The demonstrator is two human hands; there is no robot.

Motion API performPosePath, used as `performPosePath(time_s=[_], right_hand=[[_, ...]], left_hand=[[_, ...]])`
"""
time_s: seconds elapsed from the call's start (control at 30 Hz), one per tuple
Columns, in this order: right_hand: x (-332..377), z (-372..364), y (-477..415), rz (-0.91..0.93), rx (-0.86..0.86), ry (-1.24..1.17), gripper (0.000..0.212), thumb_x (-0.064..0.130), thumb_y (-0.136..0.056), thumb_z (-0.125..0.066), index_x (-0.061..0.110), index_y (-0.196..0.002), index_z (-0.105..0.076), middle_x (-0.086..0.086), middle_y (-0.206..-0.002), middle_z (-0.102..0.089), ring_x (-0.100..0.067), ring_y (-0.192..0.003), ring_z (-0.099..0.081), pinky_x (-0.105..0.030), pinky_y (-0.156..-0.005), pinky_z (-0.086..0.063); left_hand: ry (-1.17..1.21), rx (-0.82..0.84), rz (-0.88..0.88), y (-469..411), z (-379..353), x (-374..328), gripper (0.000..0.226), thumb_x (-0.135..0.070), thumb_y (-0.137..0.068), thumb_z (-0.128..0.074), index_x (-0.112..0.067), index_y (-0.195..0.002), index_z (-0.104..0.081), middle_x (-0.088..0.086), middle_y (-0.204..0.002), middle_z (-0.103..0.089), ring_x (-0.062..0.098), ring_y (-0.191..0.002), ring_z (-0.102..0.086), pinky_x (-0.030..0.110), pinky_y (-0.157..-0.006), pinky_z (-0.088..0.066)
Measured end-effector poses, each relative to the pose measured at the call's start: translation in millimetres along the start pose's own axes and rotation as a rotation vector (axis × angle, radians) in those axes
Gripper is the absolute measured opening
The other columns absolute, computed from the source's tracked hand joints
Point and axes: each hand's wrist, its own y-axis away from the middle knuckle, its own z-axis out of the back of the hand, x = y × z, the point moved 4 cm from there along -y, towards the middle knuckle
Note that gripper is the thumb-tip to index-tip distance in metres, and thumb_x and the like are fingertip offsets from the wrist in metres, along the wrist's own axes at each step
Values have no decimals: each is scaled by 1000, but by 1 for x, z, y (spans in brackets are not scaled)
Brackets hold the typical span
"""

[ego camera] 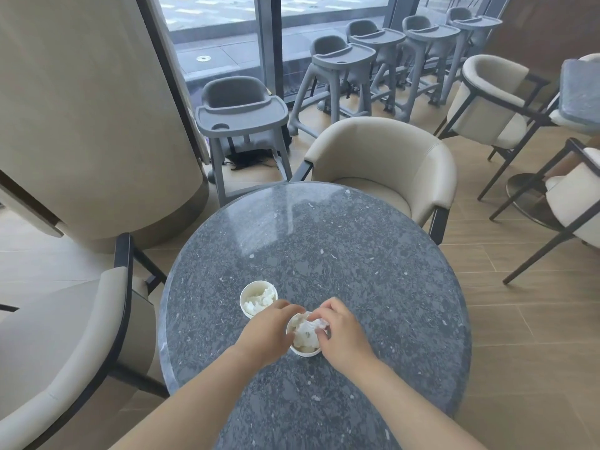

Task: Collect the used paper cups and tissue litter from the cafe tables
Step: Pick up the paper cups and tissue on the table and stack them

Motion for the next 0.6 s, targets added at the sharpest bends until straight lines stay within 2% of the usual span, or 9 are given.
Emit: performPosePath(time_s=[0.17, 0.3, 0.4, 0.5, 0.6], right_hand=[[-6, -2, 3, 7, 25, 47, 12, 13, -85, -62, 22, -93, -64, 10, -93, -61, -8, -95, -51, -17, -76, -40], [-11, -2, 2, 9, 25, 35, 12, 9, -84, -61, 19, -88, -66, 8, -94, -63, -7, -99, -49, -7, -73, -31], [-12, -4, -1, 8, 23, 30, 12, 8, -84, -61, 19, -88, -66, 10, -97, -60, -8, -97, -50, -9, -74, -32], [-12, -2, -4, 9, 3, 21, 11, 10, -84, -62, 18, -90, -65, 13, -102, -55, -5, -94, -50, -3, -70, -30], [-8, 2, -8, 42, -12, -8, 17, 8, -86, -59, 16, -100, -65, 12, -113, -55, -7, -104, -51, -5, -82, -33]], left_hand=[[-17, 13, 22, -4, -4, -1, 46, -11, -87, -56, -27, -130, -48, -3, -129, -52, 18, -101, -59, 33, -89, -48], [-38, 5, 42, -7, -7, 0, 44, -11, -88, -51, -26, -130, -47, 0, -126, -54, 20, -106, -57, 31, -89, -46], [-32, 0, 66, -12, -11, 1, 46, -7, -87, -48, -24, -129, -47, 3, -123, -57, 20, -109, -54, 28, -89, -43], [-5, -22, 92, -16, -13, 0, 47, -4, -85, -47, -21, -128, -48, 5, -119, -58, 22, -106, -55, 27, -84, -42], [55, -89, 128, -20, -11, 0, 44, -3, -84, -46, -20, -124, -48, 6, -117, -57, 23, -102, -55, 30, -84, -44]])
